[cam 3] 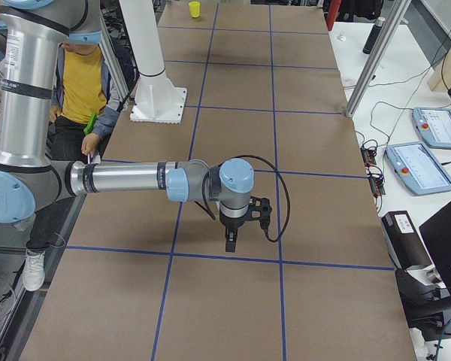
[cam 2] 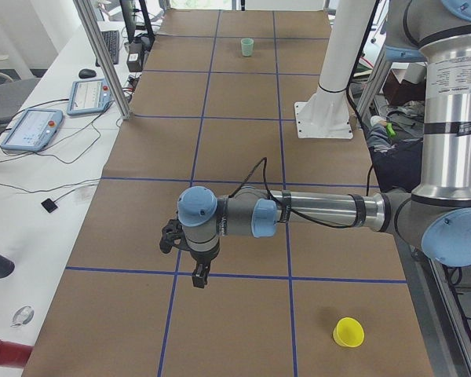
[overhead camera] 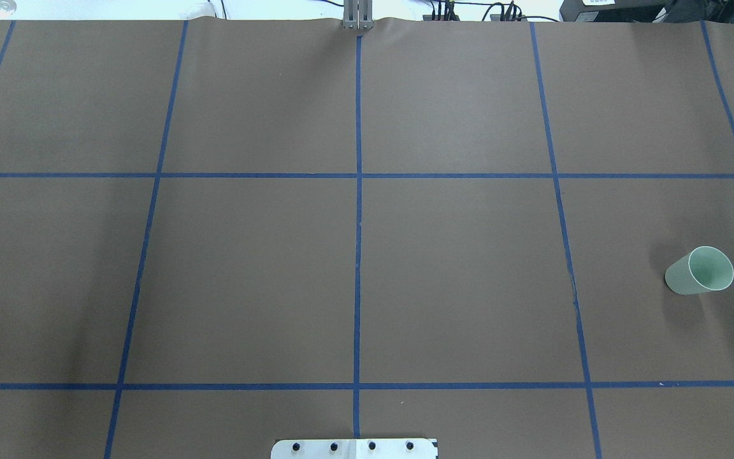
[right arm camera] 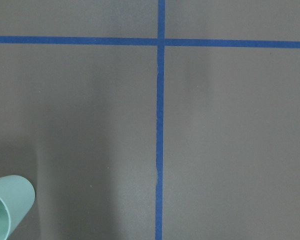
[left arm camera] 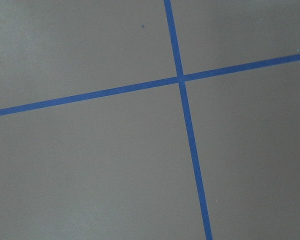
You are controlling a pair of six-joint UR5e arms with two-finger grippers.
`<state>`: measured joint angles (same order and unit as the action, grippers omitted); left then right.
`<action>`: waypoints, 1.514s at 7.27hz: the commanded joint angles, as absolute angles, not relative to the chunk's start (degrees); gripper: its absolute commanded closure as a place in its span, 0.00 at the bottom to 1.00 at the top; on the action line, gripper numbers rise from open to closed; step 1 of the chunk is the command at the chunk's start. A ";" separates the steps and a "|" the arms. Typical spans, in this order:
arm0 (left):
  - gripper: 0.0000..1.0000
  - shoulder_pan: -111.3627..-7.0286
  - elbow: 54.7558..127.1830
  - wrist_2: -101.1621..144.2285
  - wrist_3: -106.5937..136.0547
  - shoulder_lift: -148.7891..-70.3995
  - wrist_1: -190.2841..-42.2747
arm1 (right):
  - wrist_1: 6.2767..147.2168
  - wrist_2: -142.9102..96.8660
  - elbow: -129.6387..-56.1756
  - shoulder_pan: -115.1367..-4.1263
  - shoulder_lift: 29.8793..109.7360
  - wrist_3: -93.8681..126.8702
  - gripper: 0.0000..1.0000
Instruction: Transfer and stack yellow cup on green cup
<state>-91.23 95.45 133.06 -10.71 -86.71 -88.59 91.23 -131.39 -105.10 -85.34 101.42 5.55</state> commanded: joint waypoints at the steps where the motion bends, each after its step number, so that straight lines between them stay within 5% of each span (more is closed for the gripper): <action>1: 0.00 -91.06 95.45 132.89 -10.72 -86.49 -88.51 | 91.23 -131.40 -105.03 -85.34 101.69 5.54 0.00; 11: 0.00 -90.70 97.56 133.24 -10.28 -90.79 -95.89 | 79.89 -132.01 -97.56 -85.34 103.79 5.10 0.00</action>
<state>-90.71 97.44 133.20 -10.13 -90.79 -95.25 80.52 -131.92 -97.84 -85.34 102.95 5.17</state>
